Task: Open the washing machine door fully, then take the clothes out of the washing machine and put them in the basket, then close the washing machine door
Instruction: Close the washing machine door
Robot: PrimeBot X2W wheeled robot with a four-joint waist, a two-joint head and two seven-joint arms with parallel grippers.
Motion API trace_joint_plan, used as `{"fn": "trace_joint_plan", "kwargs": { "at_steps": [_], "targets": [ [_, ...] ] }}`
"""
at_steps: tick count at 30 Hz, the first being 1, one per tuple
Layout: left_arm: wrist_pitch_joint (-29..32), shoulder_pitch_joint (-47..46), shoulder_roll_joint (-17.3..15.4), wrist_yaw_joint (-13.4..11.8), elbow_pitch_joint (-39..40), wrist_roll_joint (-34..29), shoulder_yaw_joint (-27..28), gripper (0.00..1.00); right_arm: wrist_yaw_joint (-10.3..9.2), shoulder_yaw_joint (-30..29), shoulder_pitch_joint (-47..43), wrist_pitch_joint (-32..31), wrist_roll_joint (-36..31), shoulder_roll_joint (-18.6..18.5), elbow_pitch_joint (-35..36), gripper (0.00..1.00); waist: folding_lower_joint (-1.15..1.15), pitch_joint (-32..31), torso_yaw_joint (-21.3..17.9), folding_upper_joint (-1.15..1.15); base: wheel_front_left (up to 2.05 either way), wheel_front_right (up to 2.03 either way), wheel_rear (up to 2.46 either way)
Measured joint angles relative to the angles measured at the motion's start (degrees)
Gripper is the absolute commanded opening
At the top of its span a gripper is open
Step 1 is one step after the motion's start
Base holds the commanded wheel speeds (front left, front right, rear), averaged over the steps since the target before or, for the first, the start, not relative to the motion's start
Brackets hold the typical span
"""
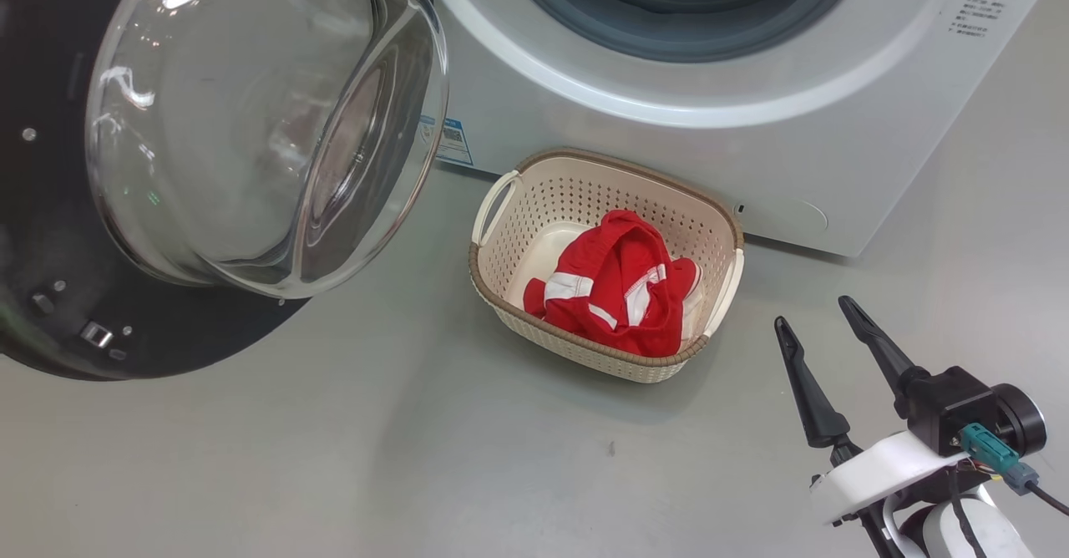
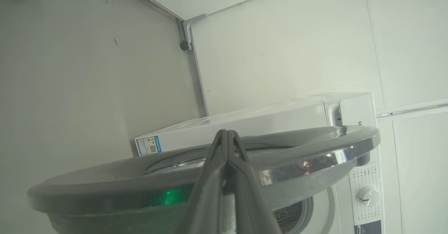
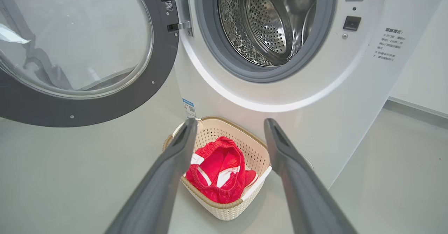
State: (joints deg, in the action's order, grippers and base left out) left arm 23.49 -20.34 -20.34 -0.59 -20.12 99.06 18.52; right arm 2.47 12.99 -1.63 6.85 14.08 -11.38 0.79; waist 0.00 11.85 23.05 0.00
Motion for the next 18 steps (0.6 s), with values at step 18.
{"fn": "trace_joint_plan", "kwargs": {
  "at_steps": [18],
  "targets": [
    [11.5,2.3,0.2,4.8,2.0,5.8,-1.7,0.00,-0.01,0.6,0.0,0.0,0.4,0.7,0.1,1.00,0.00,-0.5,-0.7,0.00,0.00,0.00,0.00]
  ]
}}
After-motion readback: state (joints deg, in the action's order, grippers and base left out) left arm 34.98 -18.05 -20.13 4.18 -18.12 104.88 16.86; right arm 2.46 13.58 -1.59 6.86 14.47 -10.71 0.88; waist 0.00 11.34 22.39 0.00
